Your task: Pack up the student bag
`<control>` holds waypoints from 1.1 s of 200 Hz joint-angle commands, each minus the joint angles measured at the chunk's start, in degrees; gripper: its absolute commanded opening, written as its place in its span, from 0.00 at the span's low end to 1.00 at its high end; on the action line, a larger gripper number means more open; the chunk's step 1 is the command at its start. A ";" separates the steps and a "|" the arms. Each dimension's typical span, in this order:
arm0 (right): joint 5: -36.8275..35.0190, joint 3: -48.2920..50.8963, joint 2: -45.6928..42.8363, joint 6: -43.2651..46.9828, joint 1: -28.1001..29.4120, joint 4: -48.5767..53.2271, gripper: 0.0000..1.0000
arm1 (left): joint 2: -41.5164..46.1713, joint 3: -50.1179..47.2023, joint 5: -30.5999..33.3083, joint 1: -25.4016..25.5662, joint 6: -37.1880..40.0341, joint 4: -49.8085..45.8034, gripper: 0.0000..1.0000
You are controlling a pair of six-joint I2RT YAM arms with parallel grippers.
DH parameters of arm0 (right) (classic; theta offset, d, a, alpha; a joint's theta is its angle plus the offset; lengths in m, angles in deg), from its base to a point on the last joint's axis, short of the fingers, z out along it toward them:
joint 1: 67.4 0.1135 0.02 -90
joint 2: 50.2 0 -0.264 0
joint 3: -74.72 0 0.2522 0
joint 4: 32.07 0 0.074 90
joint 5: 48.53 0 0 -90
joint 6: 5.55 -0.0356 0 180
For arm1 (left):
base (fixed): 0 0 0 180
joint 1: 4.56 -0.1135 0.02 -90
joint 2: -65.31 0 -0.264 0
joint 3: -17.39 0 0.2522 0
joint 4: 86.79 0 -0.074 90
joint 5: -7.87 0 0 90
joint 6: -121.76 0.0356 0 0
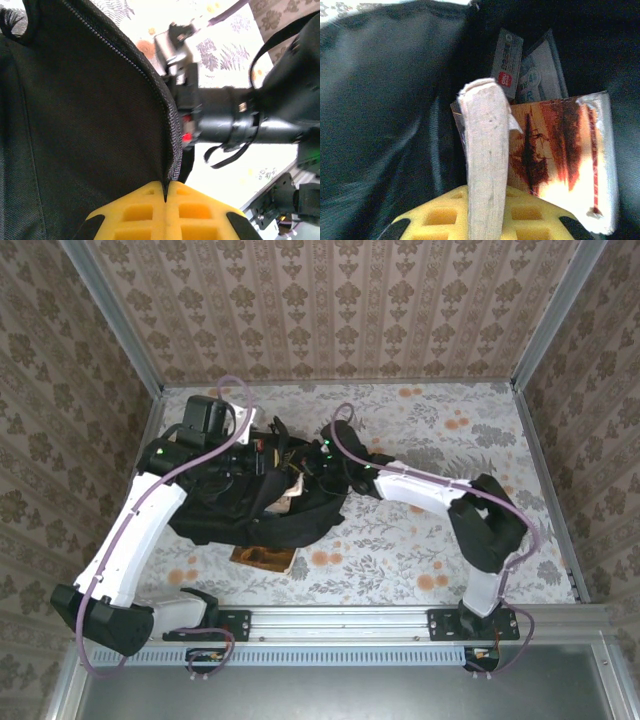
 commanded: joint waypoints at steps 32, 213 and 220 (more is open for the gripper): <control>-2.20 -14.14 10.95 -1.33 4.65 -1.95 0.25 | 2.17 -1.29 -3.88 -2.66 -2.95 8.27 0.00; -6.55 1.59 -18.95 31.43 -11.69 21.76 0.78 | -15.70 16.69 9.17 -17.86 -12.67 20.12 0.00; -6.46 2.35 -19.52 31.82 -12.21 21.80 0.78 | -17.46 18.72 9.61 -17.94 -11.76 19.46 0.00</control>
